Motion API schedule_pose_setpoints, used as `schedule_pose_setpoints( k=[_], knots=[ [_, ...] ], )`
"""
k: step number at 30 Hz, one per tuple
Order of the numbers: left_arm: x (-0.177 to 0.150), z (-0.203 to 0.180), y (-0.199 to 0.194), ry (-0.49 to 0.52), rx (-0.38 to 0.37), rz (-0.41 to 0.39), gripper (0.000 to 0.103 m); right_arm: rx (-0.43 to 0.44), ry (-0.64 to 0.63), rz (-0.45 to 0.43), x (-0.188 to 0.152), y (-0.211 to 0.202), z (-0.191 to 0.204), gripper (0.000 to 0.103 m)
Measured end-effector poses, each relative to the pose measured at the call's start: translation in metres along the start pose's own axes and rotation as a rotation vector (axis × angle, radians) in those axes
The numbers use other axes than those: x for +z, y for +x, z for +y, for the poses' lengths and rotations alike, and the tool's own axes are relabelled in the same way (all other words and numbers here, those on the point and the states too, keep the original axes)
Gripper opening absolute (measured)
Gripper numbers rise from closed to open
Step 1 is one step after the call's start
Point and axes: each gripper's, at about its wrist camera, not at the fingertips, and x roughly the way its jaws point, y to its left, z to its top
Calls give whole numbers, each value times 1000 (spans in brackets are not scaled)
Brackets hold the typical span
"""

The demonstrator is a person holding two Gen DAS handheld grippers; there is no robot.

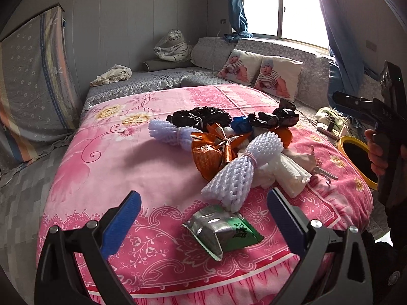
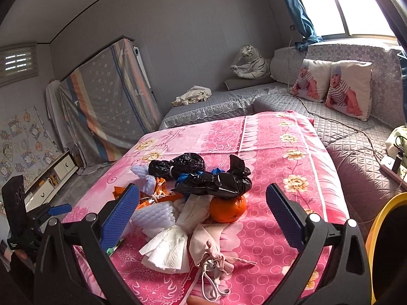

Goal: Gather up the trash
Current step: 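Grasp the white foam net bundle with the left tool while the right tool grasps the black plastic bag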

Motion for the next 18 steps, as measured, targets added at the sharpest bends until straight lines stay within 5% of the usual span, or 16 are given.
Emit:
schedule_pose_setpoints(
  k=[4,10,18],
  knots=[
    [9,-9,24,51,-44,51,96,19,-23,70,4,22,1,95],
    [18,-20,46,86,-117,112,96,-63,-34,114,23,58,-21,95],
    [28,-32,65,132,-117,132,96,19,108,244,32,110,-56,95]
  ],
)
